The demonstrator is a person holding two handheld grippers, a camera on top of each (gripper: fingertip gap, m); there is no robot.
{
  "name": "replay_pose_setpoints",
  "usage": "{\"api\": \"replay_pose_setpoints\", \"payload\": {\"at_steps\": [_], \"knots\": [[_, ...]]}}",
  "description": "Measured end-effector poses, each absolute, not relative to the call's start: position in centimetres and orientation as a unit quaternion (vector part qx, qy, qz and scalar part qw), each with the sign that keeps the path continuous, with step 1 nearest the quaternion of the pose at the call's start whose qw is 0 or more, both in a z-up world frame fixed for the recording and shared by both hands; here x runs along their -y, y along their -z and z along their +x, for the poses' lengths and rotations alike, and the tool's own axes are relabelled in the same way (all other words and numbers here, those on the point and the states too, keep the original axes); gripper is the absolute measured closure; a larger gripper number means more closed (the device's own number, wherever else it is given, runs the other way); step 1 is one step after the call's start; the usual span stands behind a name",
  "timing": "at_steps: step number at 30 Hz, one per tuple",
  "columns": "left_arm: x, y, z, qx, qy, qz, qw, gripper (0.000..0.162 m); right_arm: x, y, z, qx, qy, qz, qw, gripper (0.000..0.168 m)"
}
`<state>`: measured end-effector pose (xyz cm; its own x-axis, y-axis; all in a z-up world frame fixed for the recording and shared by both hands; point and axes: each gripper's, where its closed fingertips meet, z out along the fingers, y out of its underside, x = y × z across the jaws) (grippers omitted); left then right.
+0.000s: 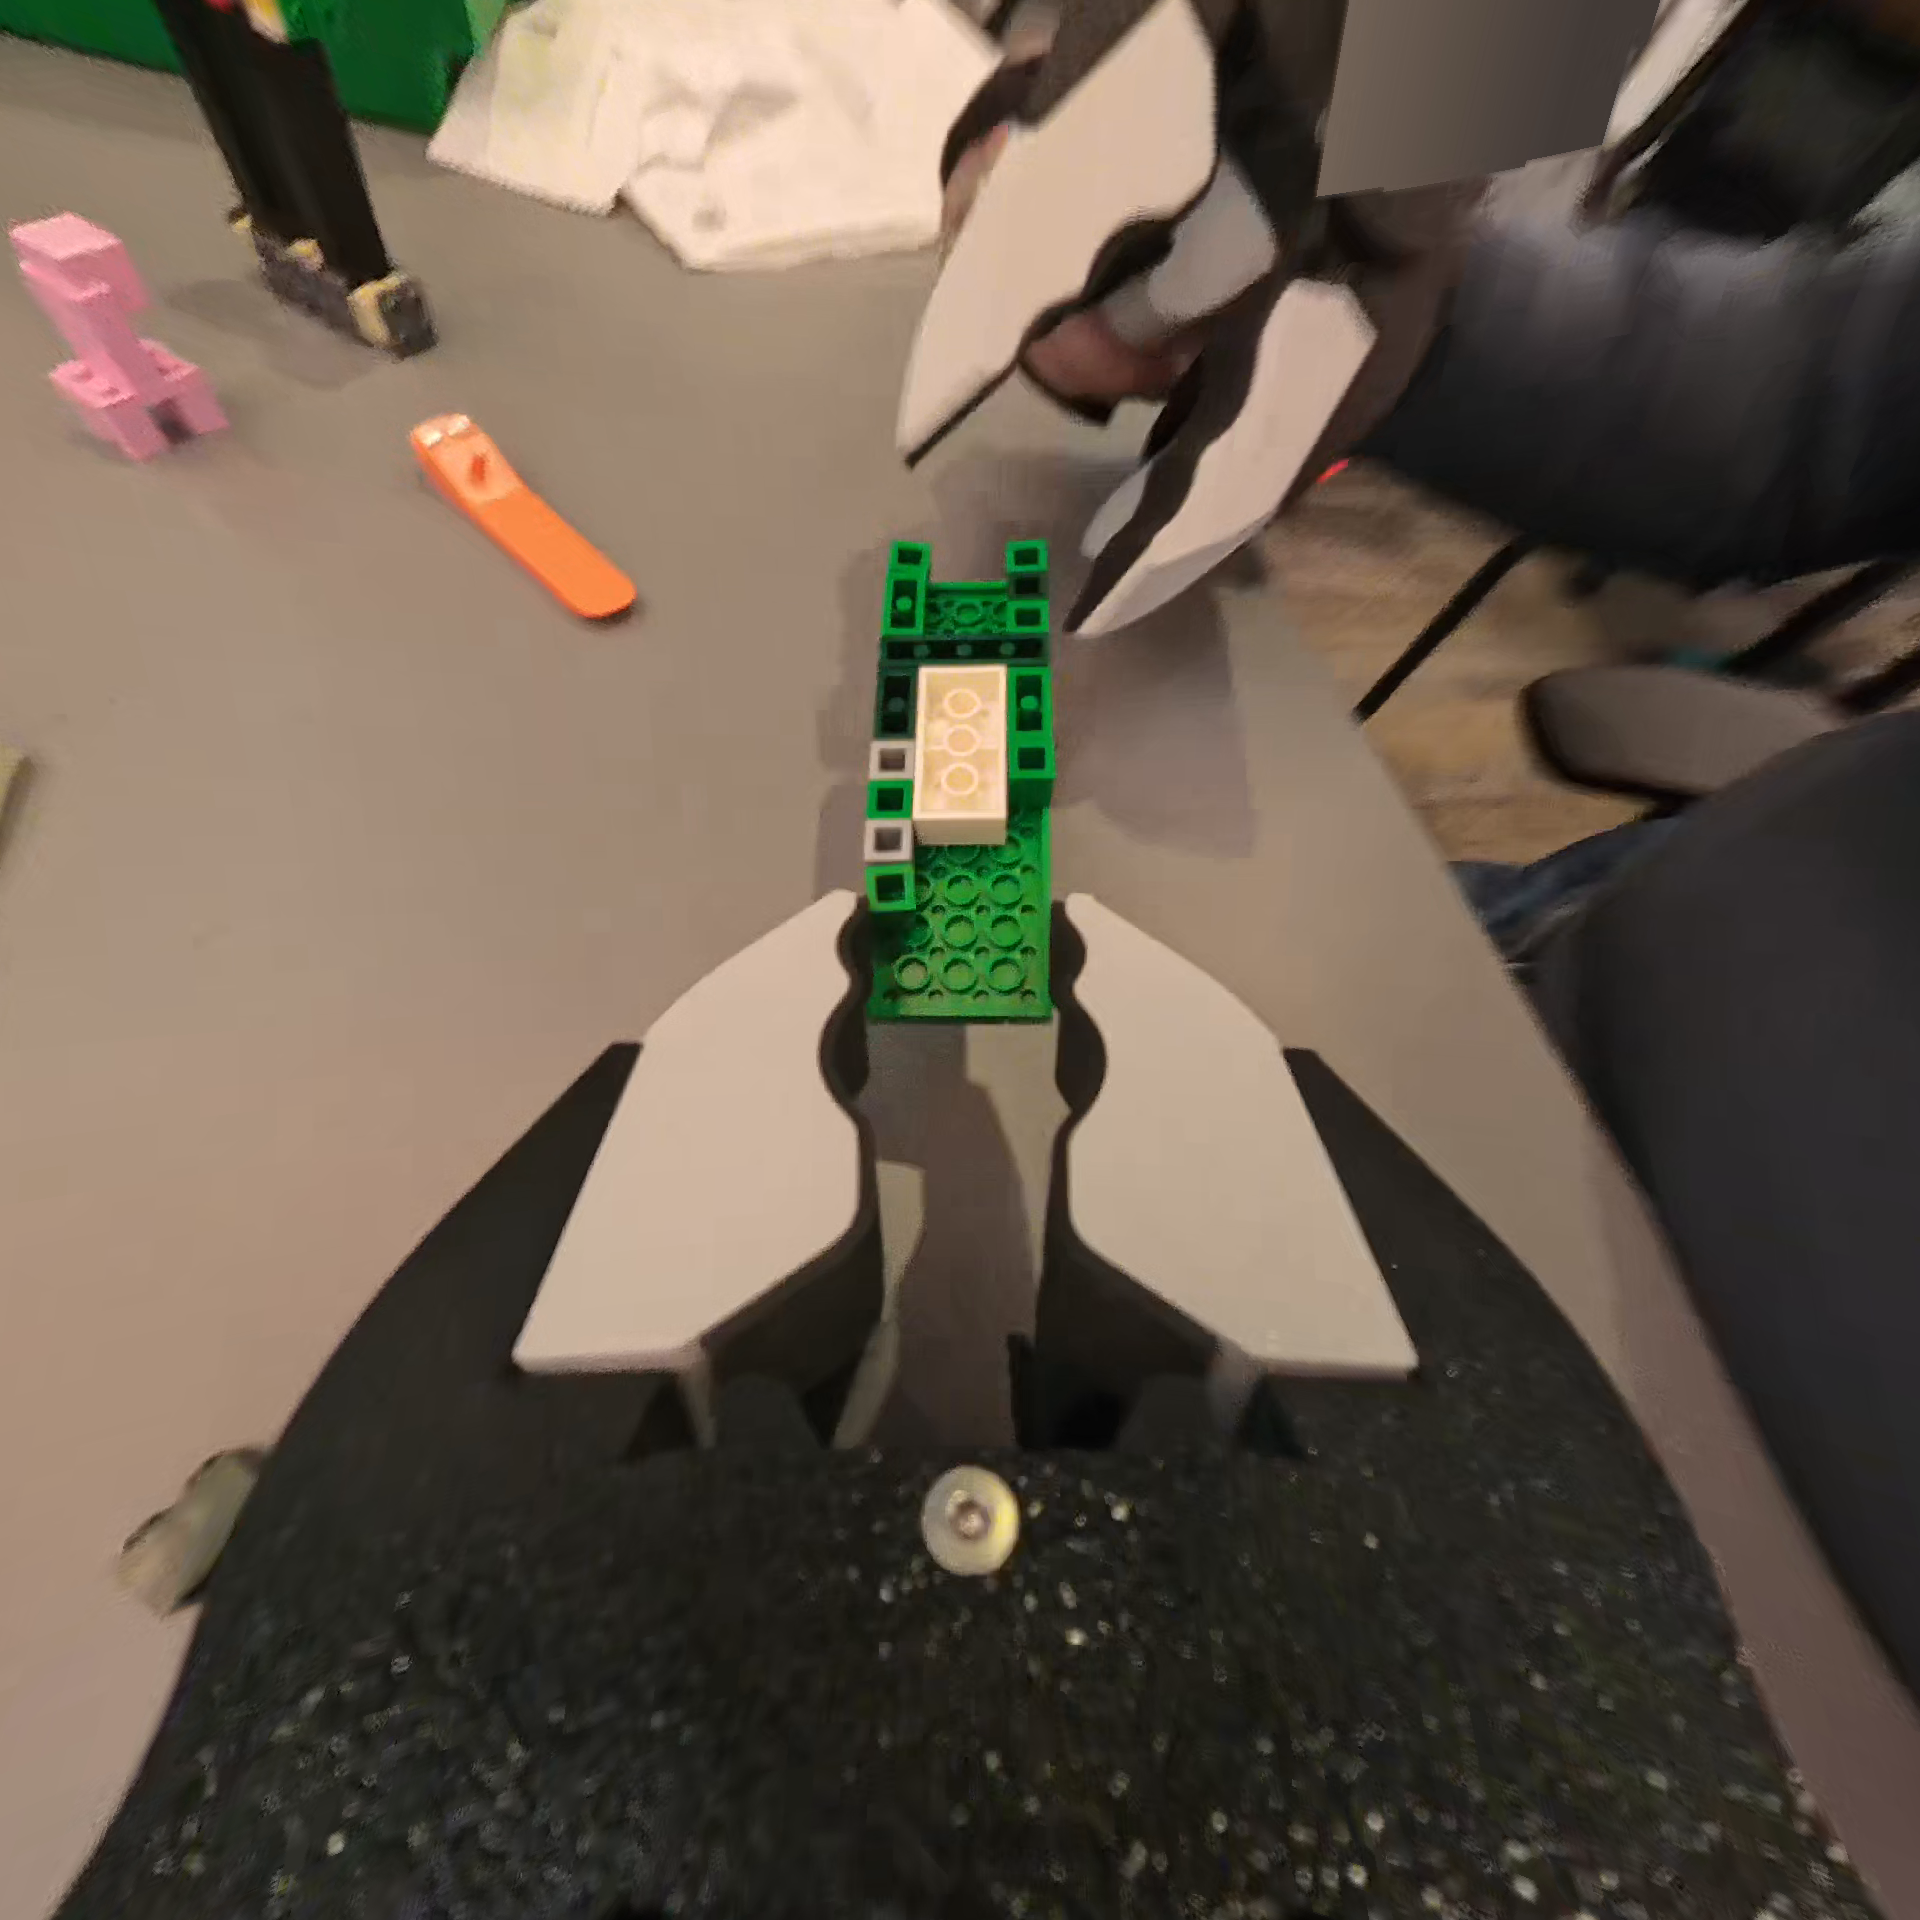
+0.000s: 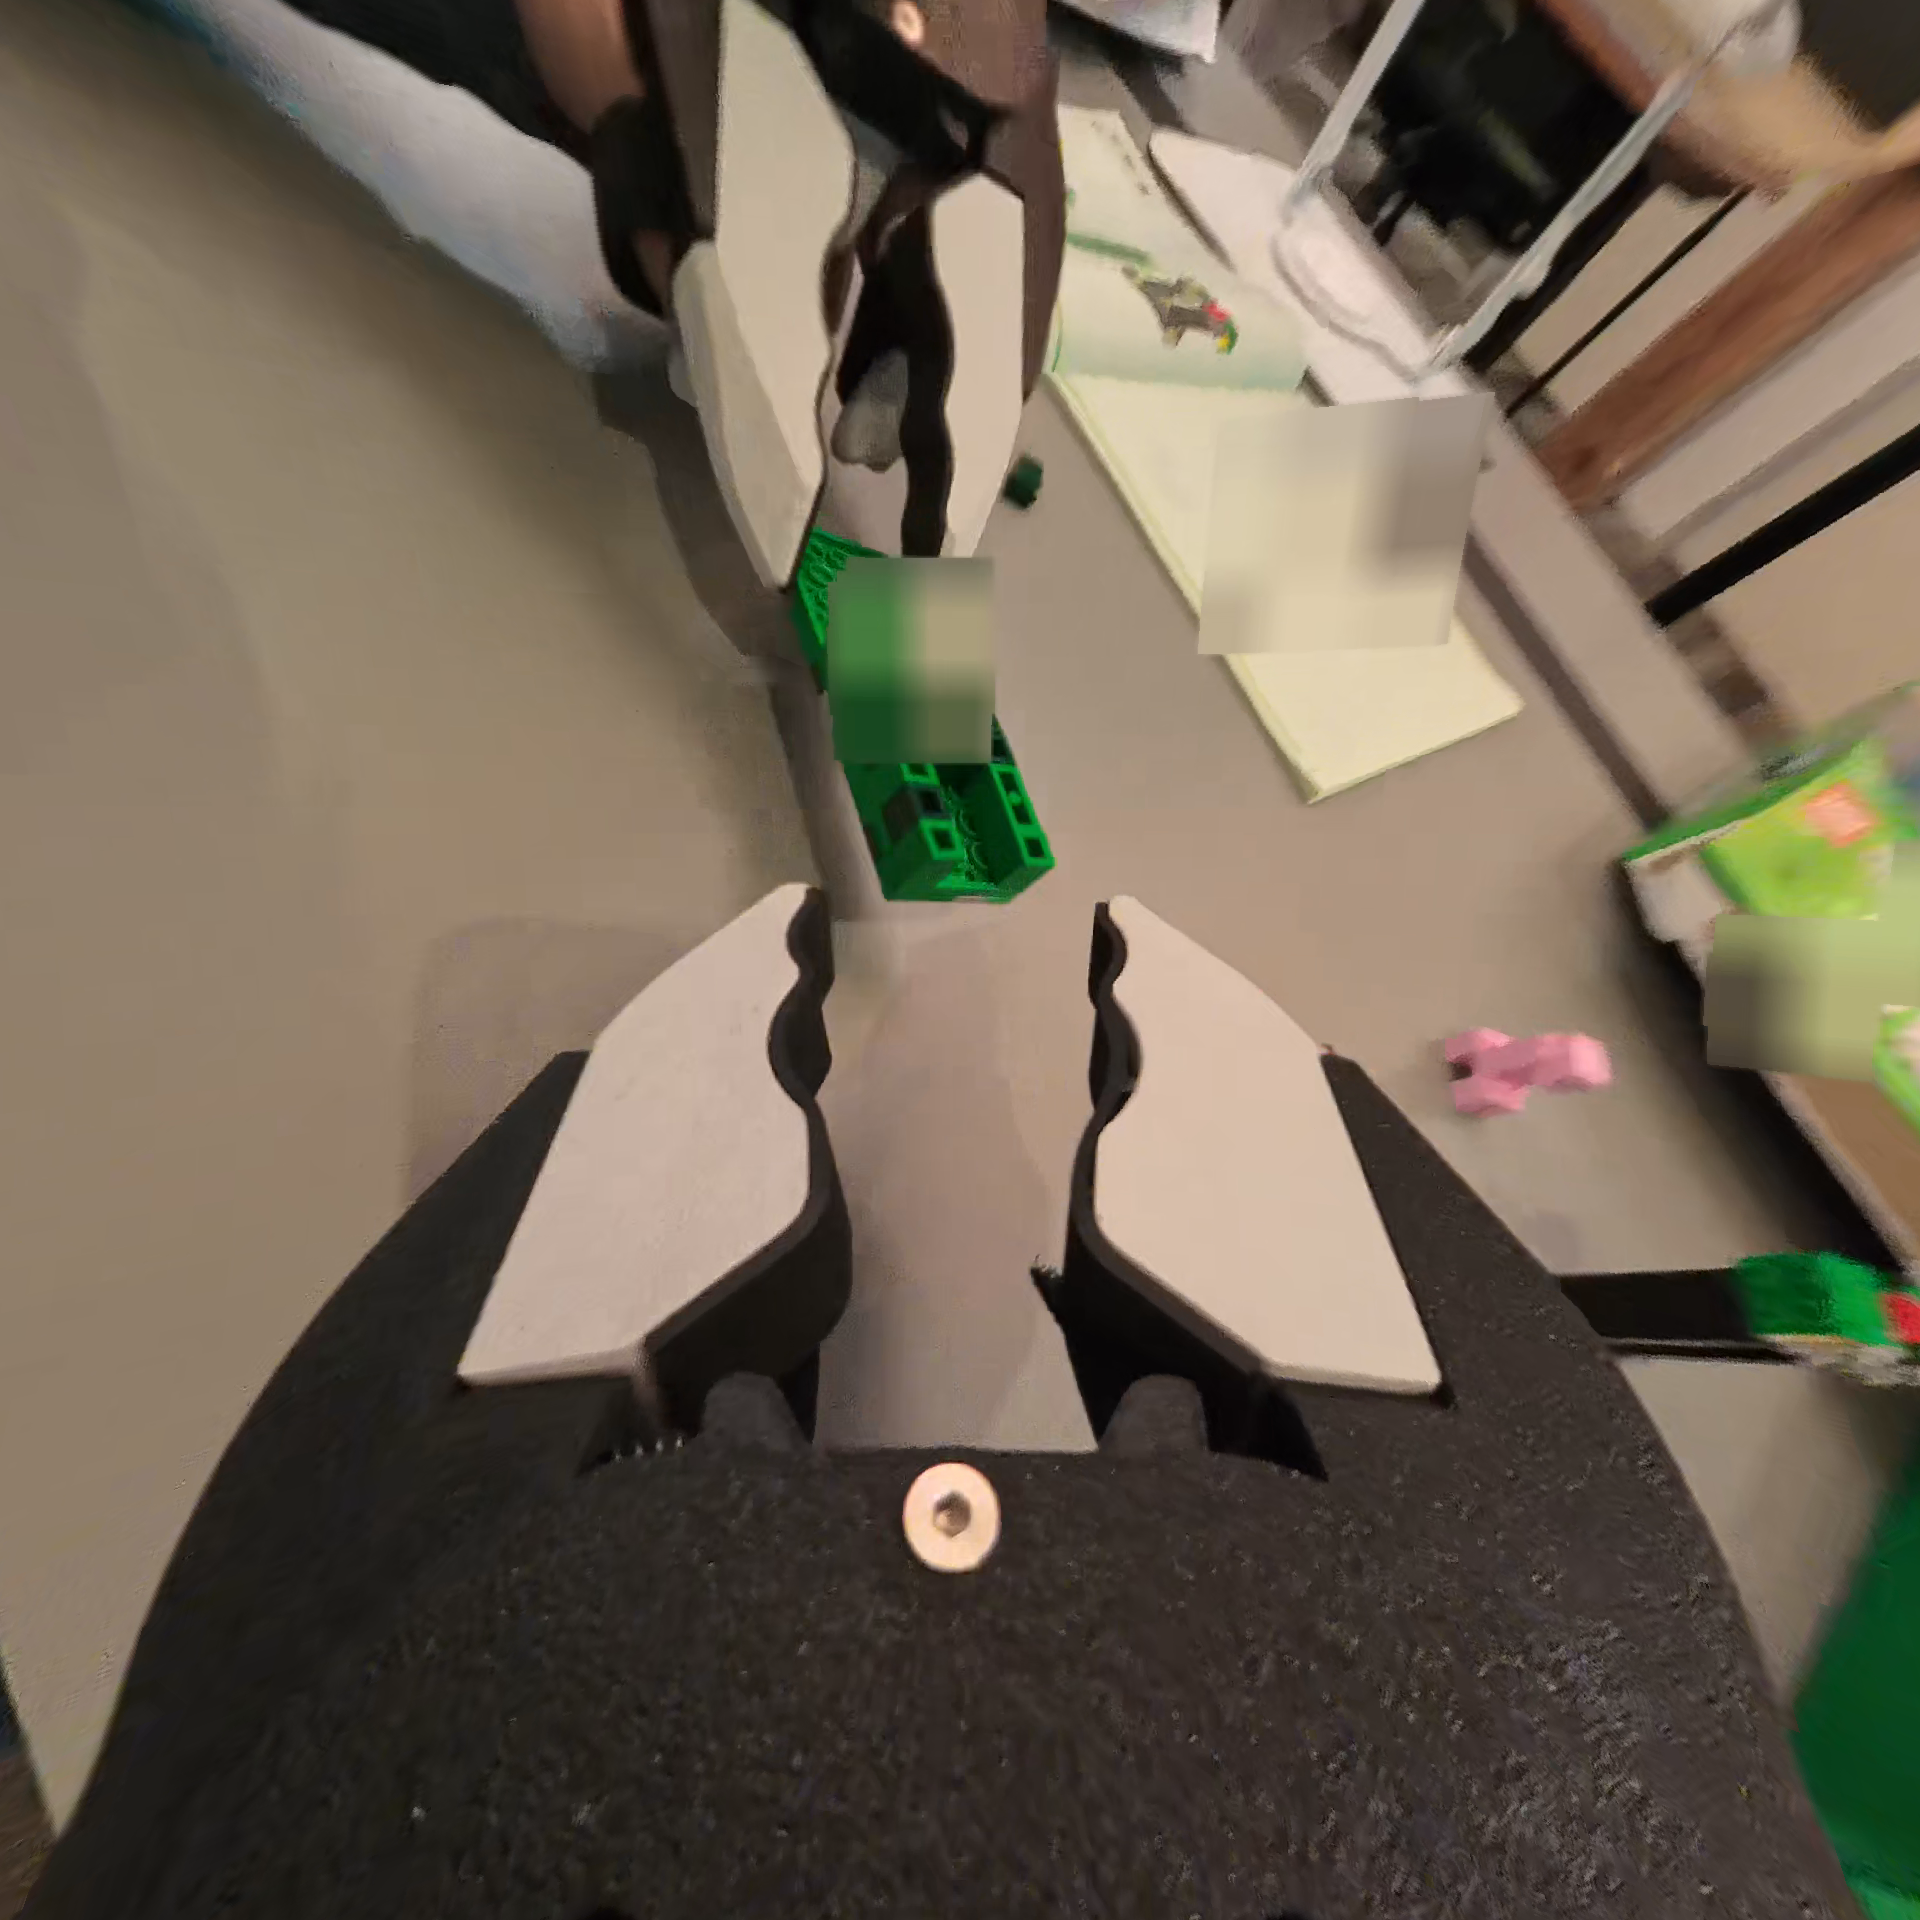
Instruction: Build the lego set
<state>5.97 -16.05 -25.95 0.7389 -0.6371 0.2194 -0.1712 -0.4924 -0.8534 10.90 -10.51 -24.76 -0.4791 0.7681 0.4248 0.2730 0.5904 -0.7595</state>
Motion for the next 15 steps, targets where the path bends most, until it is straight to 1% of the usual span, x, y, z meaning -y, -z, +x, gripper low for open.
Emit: {"api": "replay_pose_setpoints", "payload": {"at_steps": [1, 5, 10, 13, 15], "knots": [[16.4, 25.1, 6.1, -0.242, 0.298, -0.809, 0.444, 0.130, 10.9, 24.0, 10.9, 0.799, -0.307, -0.307, 0.415, 0.124], [17.1, 22.8, 5.7, -0.229, 0.368, -0.776, 0.458, 0.130, 13.1, 20.8, 10.8, 0.792, -0.302, -0.240, 0.472, 0.131], [17.4, 22.2, 5.3, -0.229, 0.370, -0.776, 0.457, 0.130, 14.0, 18.9, 10.5, 0.788, -0.291, -0.207, 0.502, 0.135], [17.2, 22.3, 5.0, -0.224, 0.332, -0.793, 0.459, 0.130, 13.3, 18.9, 9.9, 0.788, -0.254, -0.219, 0.516, 0.125], [16.9, 22.4, 5.0, -0.226, 0.292, -0.807, 0.460, 0.130, 12.6, 19.7, 9.3, 0.795, -0.203, -0.239, 0.519, 0.119]]}}
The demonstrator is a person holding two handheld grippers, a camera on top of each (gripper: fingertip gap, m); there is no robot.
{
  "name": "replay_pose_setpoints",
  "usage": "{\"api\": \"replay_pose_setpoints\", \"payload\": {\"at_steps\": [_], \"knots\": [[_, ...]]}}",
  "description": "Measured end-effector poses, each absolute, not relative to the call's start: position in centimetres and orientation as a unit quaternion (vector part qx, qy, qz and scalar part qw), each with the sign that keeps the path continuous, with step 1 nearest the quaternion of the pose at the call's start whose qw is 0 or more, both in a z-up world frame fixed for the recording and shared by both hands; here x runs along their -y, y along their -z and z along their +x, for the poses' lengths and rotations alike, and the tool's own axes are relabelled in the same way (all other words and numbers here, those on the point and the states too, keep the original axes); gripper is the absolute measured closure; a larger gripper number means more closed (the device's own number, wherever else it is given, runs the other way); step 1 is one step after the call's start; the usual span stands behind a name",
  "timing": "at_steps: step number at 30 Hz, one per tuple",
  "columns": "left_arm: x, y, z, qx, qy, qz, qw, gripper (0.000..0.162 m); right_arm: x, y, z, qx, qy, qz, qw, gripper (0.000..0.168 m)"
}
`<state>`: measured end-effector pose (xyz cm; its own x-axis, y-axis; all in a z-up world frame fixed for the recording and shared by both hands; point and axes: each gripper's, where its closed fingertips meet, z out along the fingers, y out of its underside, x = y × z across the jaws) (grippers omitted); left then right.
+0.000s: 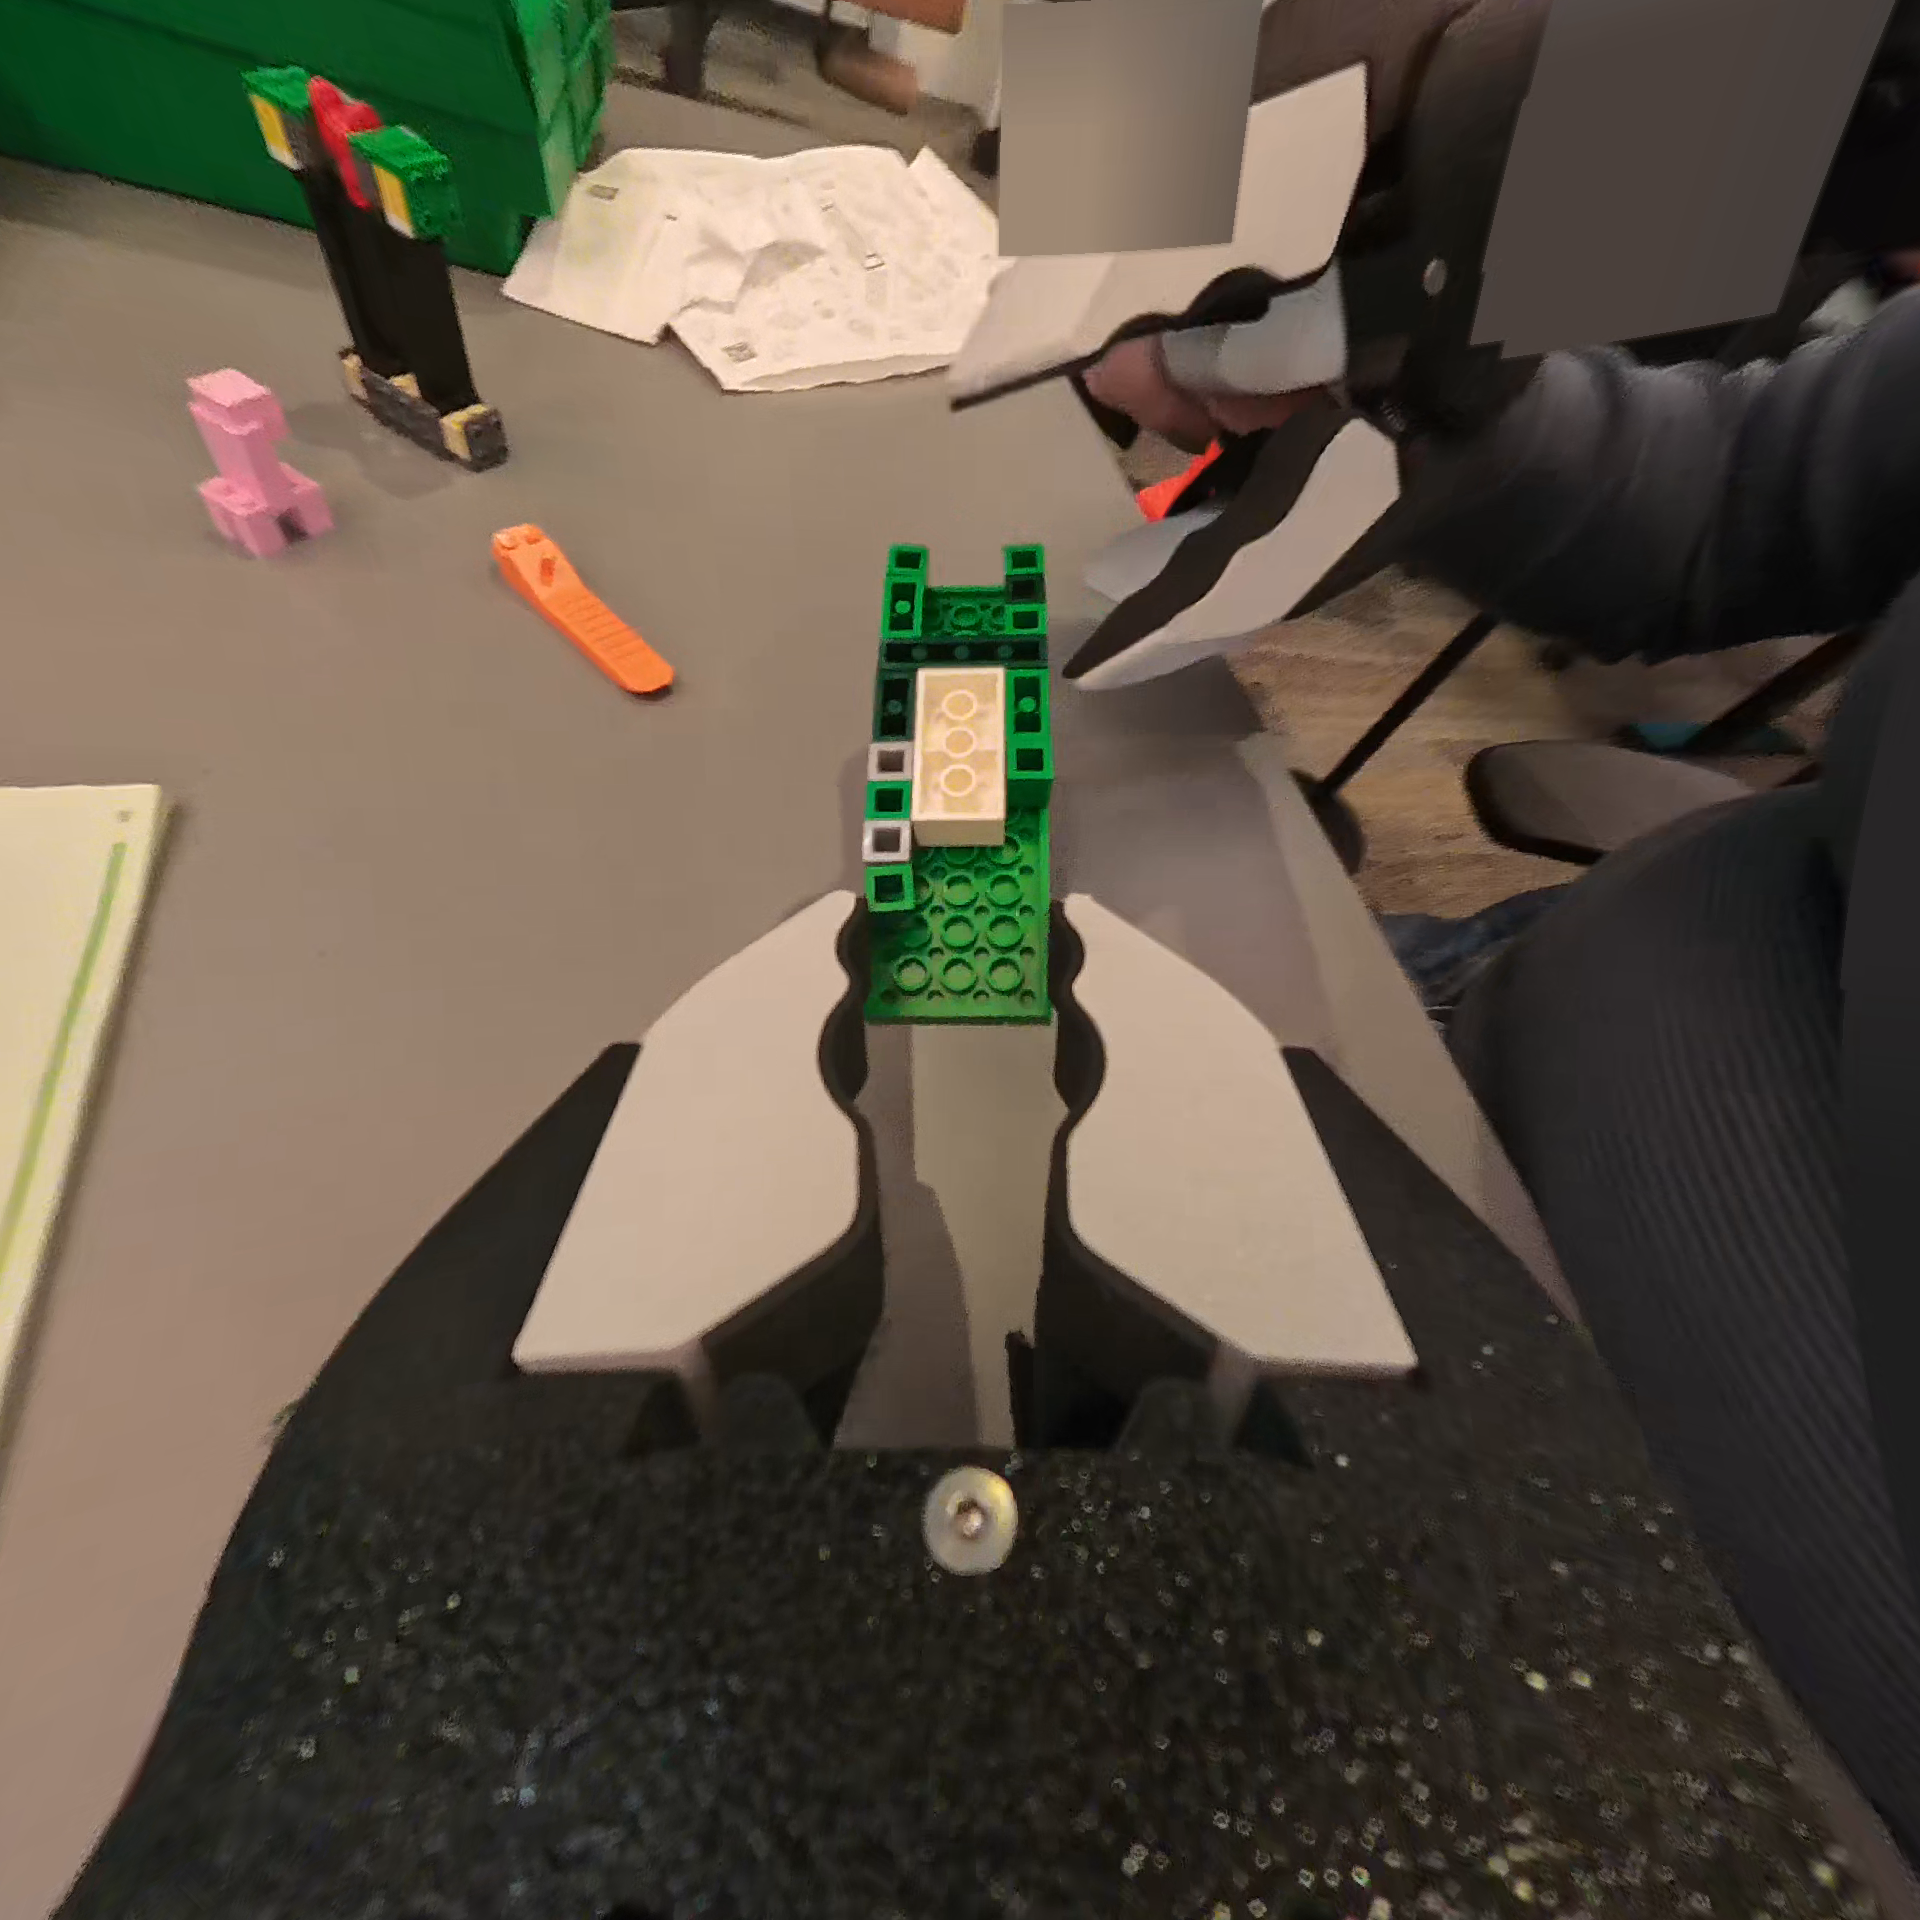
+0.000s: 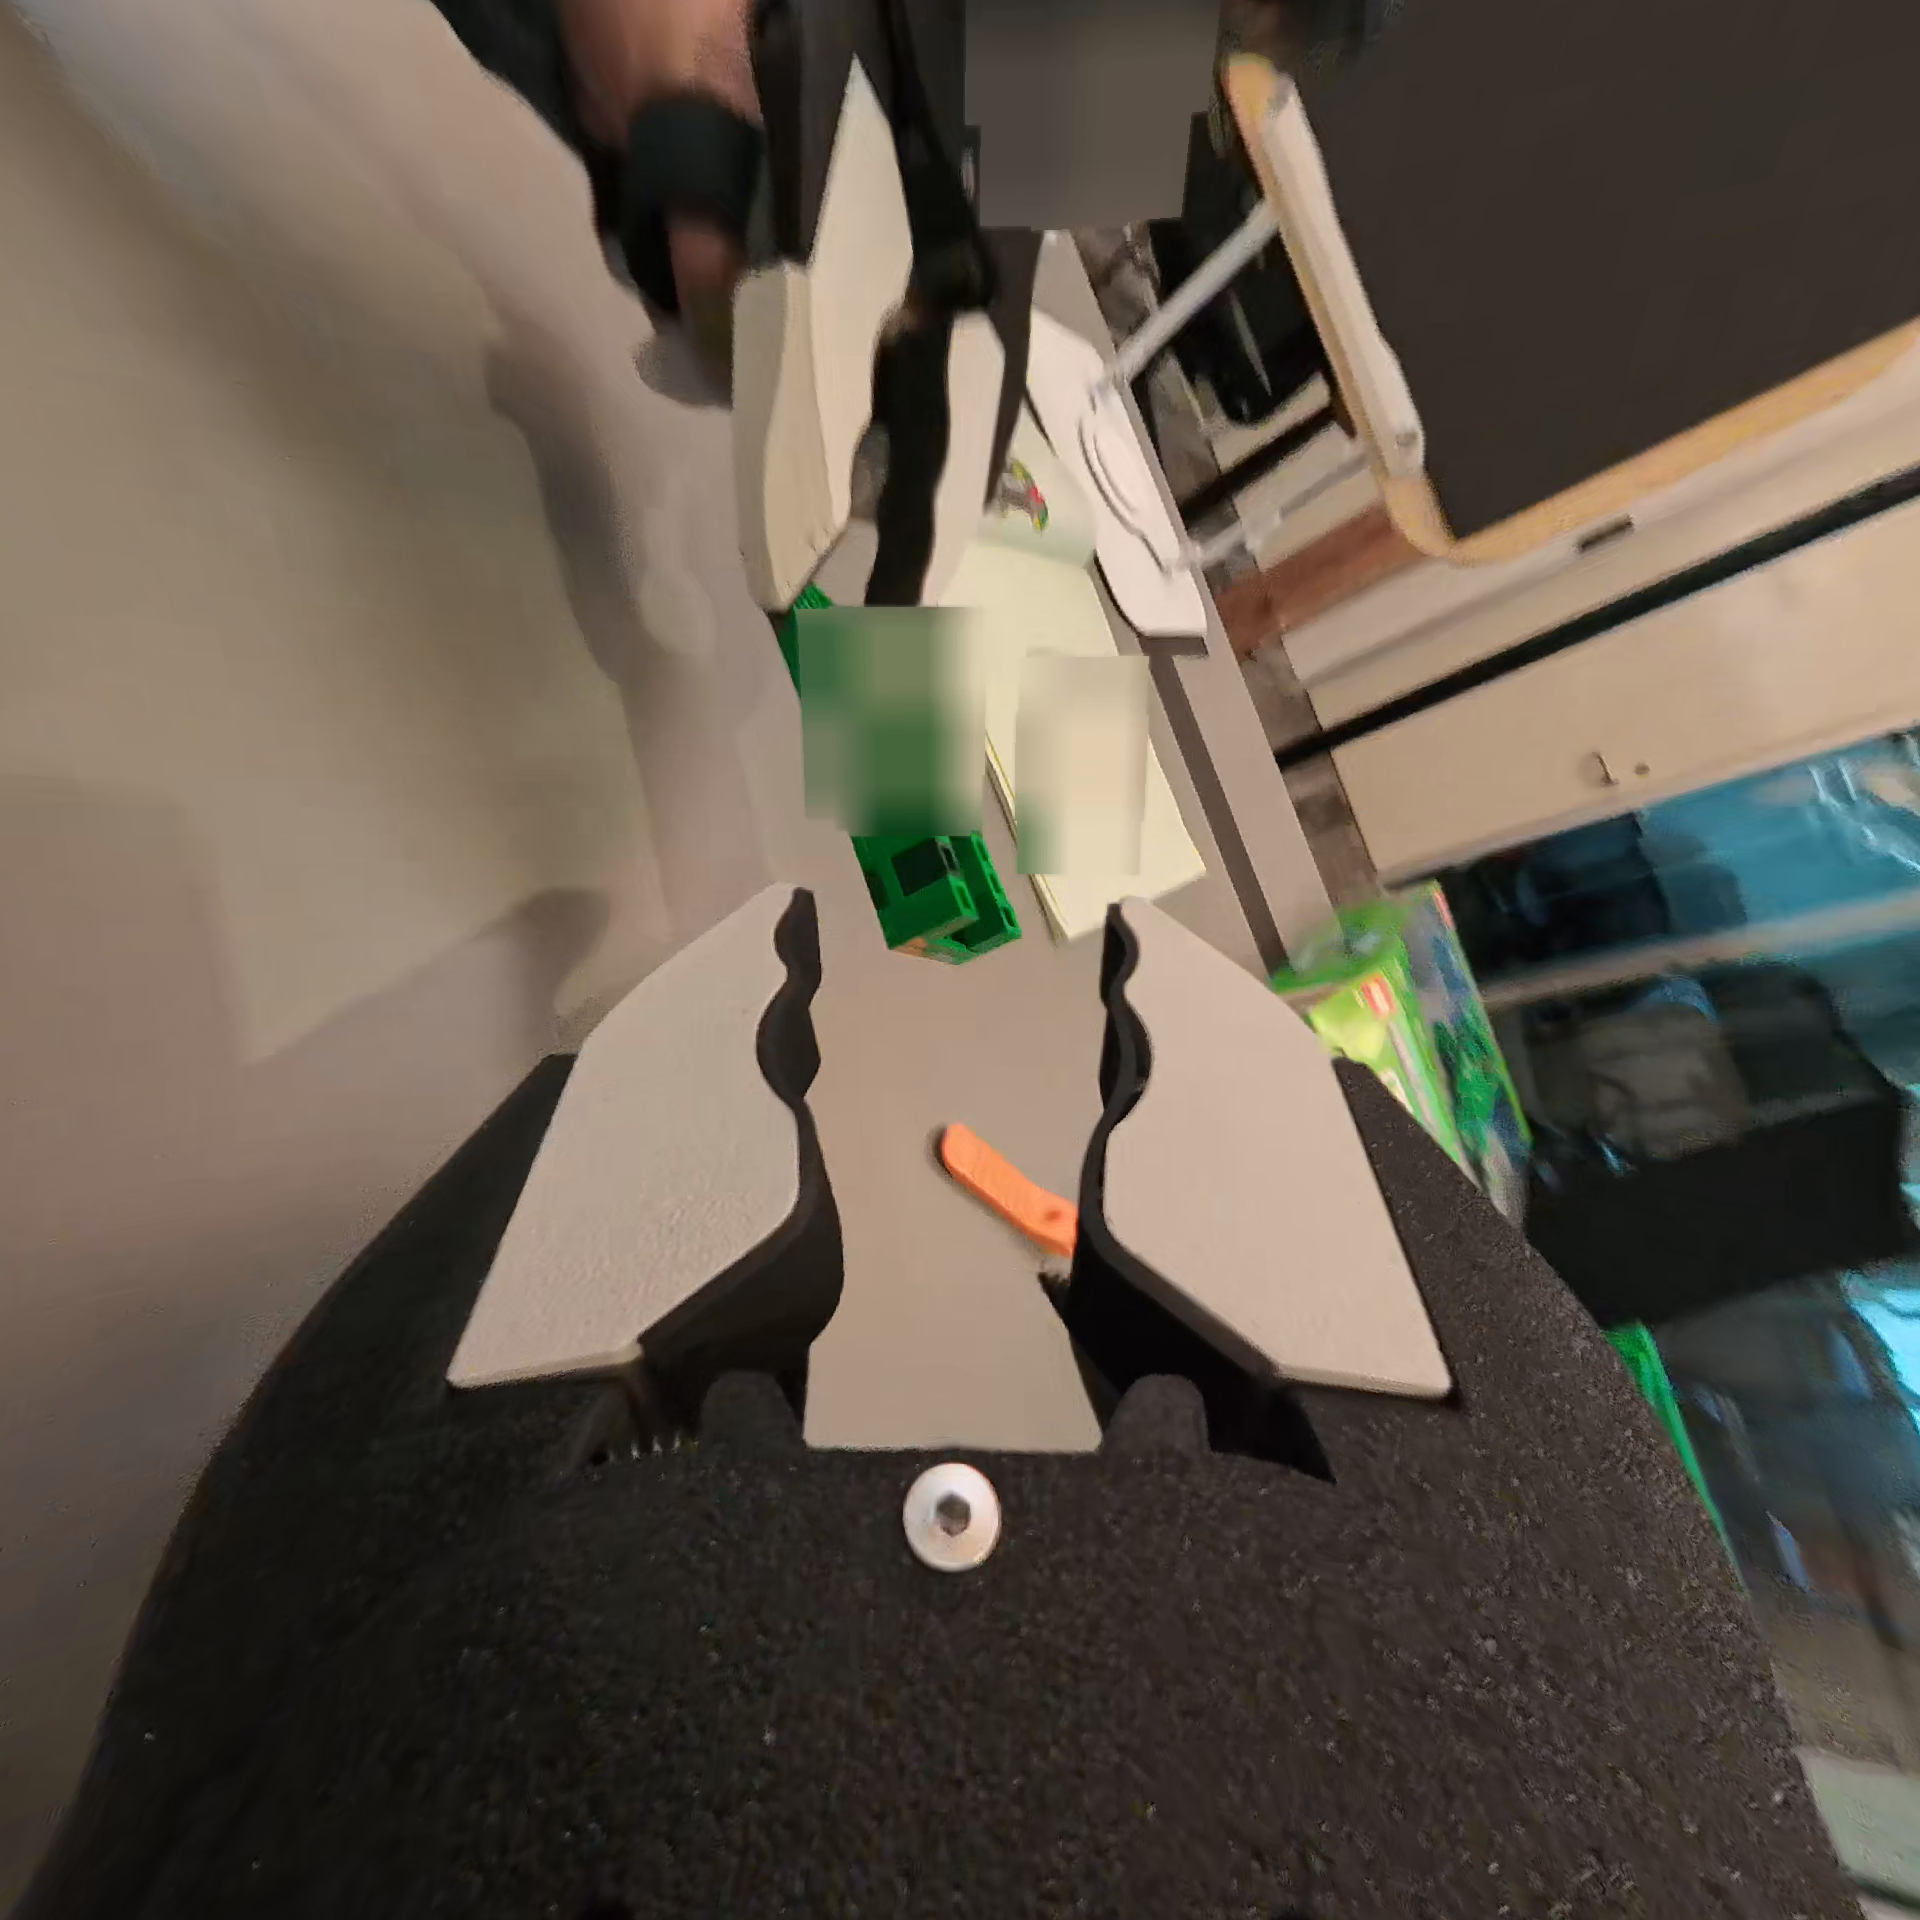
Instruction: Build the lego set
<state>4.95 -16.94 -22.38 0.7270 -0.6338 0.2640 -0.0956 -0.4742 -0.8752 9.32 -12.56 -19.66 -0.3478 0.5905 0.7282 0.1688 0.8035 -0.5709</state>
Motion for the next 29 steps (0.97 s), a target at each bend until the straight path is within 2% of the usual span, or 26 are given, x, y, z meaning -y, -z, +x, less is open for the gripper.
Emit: {"api": "replay_pose_setpoints", "payload": {"at_steps": [3, 6, 9, 10, 18, 20, 24, 29], "knots": [[16.5, 22.0, 4.8, -0.245, 0.214, -0.815, 0.479, 0.130, 12.1, 20.9, 8.7, 0.799, -0.176, -0.274, 0.506, 0.110], [16.5, 21.4, 4.2, -0.296, 0.115, -0.800, 0.509, 0.130, 11.8, 20.3, 9.2, 0.778, -0.262, -0.315, 0.476, 0.108], [17.0, 20.7, 4.5, -0.347, 0.064, -0.768, 0.535, 0.130, 12.8, 18.1, 10.9, 0.740, -0.425, -0.322, 0.409, 0.140], [17.2, 20.7, 4.6, -0.362, 0.055, -0.759, 0.539, 0.130, 12.6, 17.6, 11.2, 0.730, -0.449, -0.328, 0.397, 0.142], [17.9, 19.8, 6.3, -0.424, 0.029, -0.713, 0.558, 0.130, 13.1, 18.4, 10.9, 0.756, -0.435, -0.313, 0.375, 0.145], [17.9, 19.8, 6.4, -0.432, 0.017, -0.707, 0.560, 0.130, 13.1, 18.1, 11.0, 0.737, -0.476, -0.340, 0.339, 0.142], [17.9, 19.5, 6.5, -0.442, -0.009, -0.693, 0.570, 0.130, 13.2, 17.1, 11.5, 0.667, -0.595, -0.397, 0.207, 0.136], [18.1, 18.2, 7.2, -0.437, -0.005, -0.665, 0.605, 0.130, 13.4, 16.0, 11.8, 0.600, -0.670, -0.406, 0.161, 0.141]]}}
